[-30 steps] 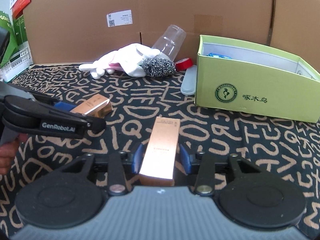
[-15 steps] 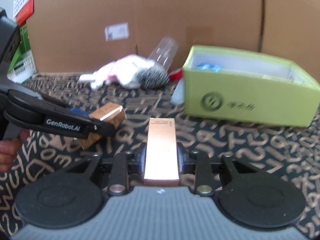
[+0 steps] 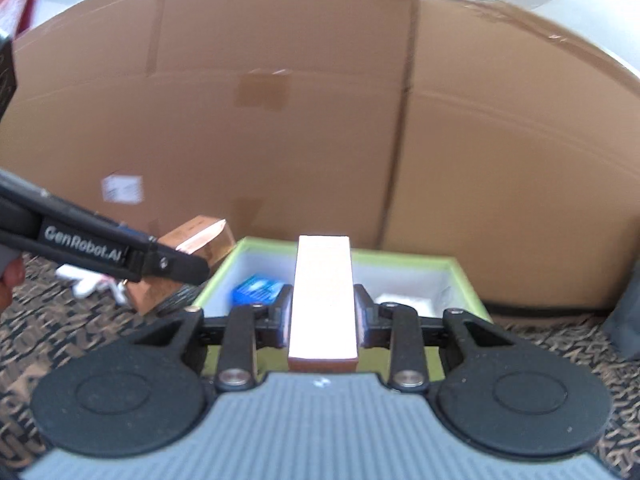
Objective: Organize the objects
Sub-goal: 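Carry both copper boxes into the shoebox and open both tools, then withdraw both open tools from the shoebox toward the white-pink gloves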
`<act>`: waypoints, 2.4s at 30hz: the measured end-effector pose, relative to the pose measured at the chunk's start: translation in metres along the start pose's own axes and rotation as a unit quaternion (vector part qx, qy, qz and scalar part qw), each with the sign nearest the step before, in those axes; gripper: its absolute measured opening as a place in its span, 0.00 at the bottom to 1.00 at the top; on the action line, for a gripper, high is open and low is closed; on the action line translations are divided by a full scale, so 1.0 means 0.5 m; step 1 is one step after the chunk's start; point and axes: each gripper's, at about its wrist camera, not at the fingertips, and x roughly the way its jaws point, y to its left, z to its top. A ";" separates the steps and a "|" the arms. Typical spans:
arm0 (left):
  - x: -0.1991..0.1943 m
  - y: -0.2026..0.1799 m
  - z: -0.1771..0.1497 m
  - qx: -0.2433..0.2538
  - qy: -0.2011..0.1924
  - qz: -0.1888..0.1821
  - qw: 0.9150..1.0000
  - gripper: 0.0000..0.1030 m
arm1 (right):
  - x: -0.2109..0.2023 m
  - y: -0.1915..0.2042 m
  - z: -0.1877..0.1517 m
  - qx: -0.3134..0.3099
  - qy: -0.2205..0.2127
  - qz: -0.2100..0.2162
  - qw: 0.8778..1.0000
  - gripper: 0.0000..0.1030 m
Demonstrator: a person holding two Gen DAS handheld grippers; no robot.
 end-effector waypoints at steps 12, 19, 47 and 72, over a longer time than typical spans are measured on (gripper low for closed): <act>0.206 -0.002 0.018 -0.007 0.018 0.008 1.000 0.32 | 0.204 -0.107 0.009 0.032 0.027 -0.013 0.999 0.29; 0.228 0.017 0.025 -0.022 0.003 0.011 1.000 0.41 | 0.283 -0.127 -0.027 0.038 0.057 0.007 0.998 0.33; -0.003 0.022 -0.040 -0.031 -0.051 0.096 0.994 0.89 | 0.063 -0.053 -0.026 0.034 -0.015 0.001 0.999 1.00; -0.168 0.324 -0.263 -0.172 -0.018 0.247 0.953 0.89 | 0.046 0.302 -0.137 -0.049 0.063 0.165 0.983 1.00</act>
